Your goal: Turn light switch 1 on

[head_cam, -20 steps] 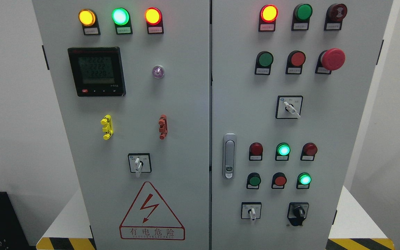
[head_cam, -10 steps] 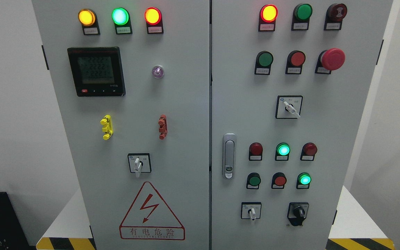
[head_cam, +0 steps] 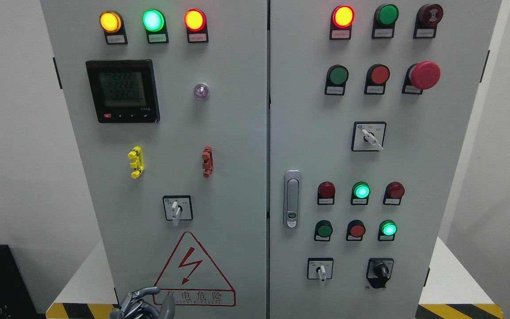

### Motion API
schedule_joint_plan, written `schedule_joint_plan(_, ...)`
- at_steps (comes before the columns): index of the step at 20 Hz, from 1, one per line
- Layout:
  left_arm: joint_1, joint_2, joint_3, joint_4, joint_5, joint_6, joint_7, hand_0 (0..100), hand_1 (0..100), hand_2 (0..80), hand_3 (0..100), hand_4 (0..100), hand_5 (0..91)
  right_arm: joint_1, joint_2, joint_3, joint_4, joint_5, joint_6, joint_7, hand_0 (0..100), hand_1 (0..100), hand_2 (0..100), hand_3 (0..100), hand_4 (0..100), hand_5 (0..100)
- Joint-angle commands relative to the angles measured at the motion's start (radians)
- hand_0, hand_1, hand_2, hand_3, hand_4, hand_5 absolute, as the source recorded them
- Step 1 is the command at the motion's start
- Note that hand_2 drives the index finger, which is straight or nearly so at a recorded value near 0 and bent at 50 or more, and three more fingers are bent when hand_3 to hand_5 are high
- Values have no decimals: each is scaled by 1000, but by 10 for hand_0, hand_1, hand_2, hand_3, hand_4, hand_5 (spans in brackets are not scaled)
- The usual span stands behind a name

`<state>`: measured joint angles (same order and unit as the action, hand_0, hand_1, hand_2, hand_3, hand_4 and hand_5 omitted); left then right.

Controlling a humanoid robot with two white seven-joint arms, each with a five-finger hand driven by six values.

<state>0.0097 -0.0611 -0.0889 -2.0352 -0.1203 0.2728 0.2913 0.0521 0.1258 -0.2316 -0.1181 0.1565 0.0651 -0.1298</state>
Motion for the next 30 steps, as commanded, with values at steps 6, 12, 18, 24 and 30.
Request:
schedule_joint_plan(6,-100,-52,-31,-5,-5,42,42,143,693,447,856,931,863,0,0,-2,0,0,1,-1,307,0,0,0,0,0)
schedule_joint_plan(12,-149,-62,-28,0,-7,98,58,135,695,447,855,931,865,0,0,0,0,0,1,-1,307,0,0,0,0,0)
schedule_joint_plan(18,-203,-66,-25,3,-9,147,75,128,699,447,853,929,864,0,0,0,0,0,1,-1,307,0,0,0,0,0)
schedule_joint_plan(24,-238,-69,-22,10,-10,186,88,122,704,446,852,930,864,0,0,0,0,0,1,-1,308,0,0,0,0,0)
schedule_joint_plan(30,-275,-75,-17,10,-30,223,89,120,707,451,852,928,864,0,0,0,0,0,1,-1,308,0,0,0,0,0)
